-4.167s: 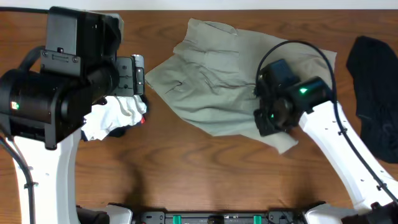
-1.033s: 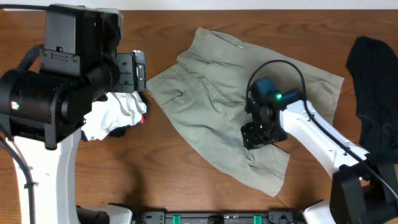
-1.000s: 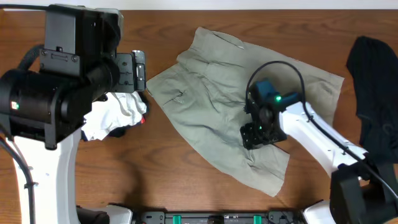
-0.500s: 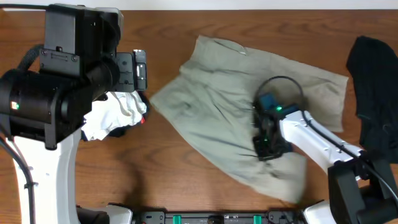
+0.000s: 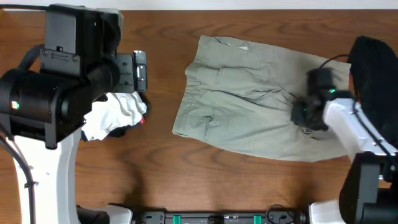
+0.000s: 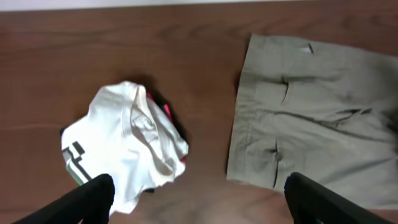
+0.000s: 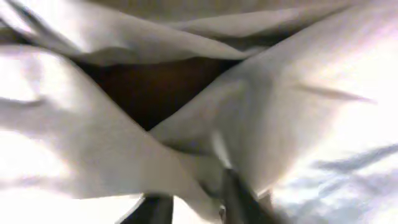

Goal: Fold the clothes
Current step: 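Move the left gripper to the pants' lower left corner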

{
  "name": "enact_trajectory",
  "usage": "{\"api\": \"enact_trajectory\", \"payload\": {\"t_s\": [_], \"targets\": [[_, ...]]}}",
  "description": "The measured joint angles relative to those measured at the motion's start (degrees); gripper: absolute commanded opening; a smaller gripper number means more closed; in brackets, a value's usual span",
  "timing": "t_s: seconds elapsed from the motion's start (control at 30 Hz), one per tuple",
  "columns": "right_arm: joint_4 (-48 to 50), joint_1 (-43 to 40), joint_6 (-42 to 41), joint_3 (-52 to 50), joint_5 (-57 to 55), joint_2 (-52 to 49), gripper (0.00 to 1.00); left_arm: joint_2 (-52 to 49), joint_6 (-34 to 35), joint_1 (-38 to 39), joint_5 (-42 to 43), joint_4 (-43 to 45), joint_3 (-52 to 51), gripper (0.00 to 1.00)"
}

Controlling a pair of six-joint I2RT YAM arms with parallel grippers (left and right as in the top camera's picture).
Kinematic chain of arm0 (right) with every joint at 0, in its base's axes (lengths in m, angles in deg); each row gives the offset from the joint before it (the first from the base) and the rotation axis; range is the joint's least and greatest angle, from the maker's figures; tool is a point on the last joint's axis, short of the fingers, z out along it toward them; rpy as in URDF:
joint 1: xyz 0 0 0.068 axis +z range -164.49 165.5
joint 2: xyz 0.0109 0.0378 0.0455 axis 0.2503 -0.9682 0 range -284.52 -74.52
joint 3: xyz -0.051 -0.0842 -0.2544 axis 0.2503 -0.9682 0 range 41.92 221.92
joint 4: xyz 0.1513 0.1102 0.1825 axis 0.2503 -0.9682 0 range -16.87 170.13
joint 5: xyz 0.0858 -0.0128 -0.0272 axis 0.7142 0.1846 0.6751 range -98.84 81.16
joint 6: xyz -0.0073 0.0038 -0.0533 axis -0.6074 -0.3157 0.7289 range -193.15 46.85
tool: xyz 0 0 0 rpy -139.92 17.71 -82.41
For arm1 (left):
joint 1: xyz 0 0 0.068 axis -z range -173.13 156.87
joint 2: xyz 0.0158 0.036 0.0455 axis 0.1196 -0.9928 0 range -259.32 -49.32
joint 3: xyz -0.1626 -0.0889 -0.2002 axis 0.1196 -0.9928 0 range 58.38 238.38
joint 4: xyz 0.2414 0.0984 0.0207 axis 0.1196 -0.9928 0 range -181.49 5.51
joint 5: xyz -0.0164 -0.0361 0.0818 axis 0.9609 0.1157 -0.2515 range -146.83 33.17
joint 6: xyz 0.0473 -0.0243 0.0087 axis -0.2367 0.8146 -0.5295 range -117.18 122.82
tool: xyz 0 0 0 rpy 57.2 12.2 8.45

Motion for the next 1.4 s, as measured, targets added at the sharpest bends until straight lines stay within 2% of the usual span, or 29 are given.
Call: {"api": "enact_trajectory", "payload": {"t_s": [0.27,0.47,0.63,0.8,0.97,1.1,1.23,1.4], "targets": [[-16.41,-5.22,4.37,10.01,12.59,0.83,0.44,-2.14,0.0,0.0,1.33,-3.87,-1.11,0.88],[-21.81,-5.4,5.22,10.1,15.82,4.39,0.45,-2.32,-0.02,0.28,6.19,-1.33,-12.83,0.88],[-24.5,-5.4,5.57,10.21,17.2,7.78,0.5,-2.8,0.0,1.42,8.96,9.73,-31.58,0.87],[-29.68,-5.4,5.66,10.34,17.75,9.84,0.5,-3.76,1.7,2.75,11.04,21.64,-51.15,0.88],[-32.13,-5.4,5.66,10.34,18.29,9.92,0.5,-3.76,3.8,2.73,13.38,33.53,-64.59,0.89],[-31.52,-5.4,5.66,10.34,18.62,9.94,0.5,-3.76,4.15,2.75,16.68,44.37,-71.73,0.89],[-30.99,-5.4,5.66,10.34,19.39,9.92,0.5,-4.07,4.13,2.75,19.32,50.71,-75.21,0.88],[-31.08,-5.4,5.66,10.34,19.74,9.92,0.5,-6.27,4.02,2.75,21.18,54.66,-76.37,0.73]]}}
